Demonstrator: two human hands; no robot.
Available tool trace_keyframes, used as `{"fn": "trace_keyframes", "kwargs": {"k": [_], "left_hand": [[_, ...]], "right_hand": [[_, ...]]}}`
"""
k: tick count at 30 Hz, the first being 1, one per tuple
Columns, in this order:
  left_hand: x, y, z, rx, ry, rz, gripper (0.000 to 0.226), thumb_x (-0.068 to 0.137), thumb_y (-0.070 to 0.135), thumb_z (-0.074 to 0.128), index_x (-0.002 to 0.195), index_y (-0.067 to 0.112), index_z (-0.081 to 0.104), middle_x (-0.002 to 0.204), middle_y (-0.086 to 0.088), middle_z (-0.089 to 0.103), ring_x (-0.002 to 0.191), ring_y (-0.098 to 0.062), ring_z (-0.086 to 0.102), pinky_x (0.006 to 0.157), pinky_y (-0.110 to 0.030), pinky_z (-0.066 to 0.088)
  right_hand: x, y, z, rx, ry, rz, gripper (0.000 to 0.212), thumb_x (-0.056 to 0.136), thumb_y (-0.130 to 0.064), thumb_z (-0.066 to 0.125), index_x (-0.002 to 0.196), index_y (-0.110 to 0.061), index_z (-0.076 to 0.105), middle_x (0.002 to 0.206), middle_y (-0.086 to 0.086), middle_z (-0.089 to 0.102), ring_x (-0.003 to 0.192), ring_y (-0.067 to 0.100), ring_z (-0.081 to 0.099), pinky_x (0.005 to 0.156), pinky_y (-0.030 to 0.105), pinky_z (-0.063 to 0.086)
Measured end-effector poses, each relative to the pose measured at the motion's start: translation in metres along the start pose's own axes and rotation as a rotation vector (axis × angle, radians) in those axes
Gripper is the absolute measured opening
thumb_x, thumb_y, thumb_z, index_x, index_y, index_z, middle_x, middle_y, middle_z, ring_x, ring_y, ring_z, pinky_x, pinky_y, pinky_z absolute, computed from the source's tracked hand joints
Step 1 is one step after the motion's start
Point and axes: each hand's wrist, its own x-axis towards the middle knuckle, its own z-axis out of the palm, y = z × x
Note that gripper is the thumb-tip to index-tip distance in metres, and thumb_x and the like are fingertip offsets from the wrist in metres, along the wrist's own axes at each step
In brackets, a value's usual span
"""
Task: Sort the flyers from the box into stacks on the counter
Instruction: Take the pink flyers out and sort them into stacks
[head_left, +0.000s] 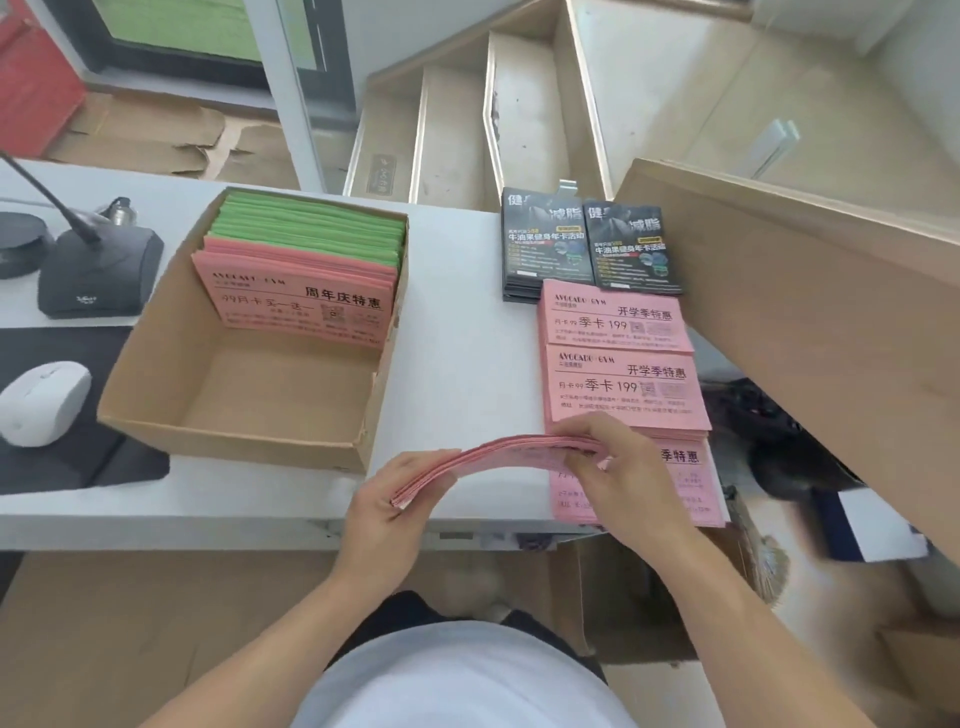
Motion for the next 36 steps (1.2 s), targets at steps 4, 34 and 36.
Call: {"fn": "trace_keyframes", "kwargs": {"k": [4,34,36], "left_hand": [[-0.01,-0.012,-0.01,0.028,0.087,-0.034,0.023,0.086,0.015,0.073,0.109,0.017,0.078,0.109,0.001,0.076,0.108,-0.016,0.069,0.097,-0.03,0.053],[-0.007,-0.004,0.07,0.062,0.152,-0.268,0.018,0.102,0.023,0.058,0.117,0.034,0.057,0.105,0.01,0.076,0.093,-0.006,0.073,0.07,-0.024,0.06],[0.0,-0.003,0.093,0.12,0.093,-0.262,0.026,0.104,0.024,0.054,0.126,0.039,0.05,0.105,0.012,0.073,0.09,-0.006,0.073,0.064,-0.019,0.058]], "right_hand": [[0.01,0.01,0.017,-0.011,-0.183,0.007,0.02,0.094,-0.024,0.07,0.111,-0.034,0.069,0.106,-0.028,0.065,0.091,-0.018,0.054,0.08,0.012,0.042],[-0.018,0.082,-0.027,0.328,0.013,0.251,0.015,0.099,-0.025,0.062,0.109,-0.036,0.058,0.104,-0.023,0.07,0.099,-0.004,0.067,0.076,0.023,0.059],[-0.028,0.102,-0.037,0.32,0.075,0.33,0.017,0.099,-0.024,0.063,0.111,-0.036,0.059,0.106,-0.019,0.071,0.099,0.001,0.069,0.078,0.028,0.059]]}}
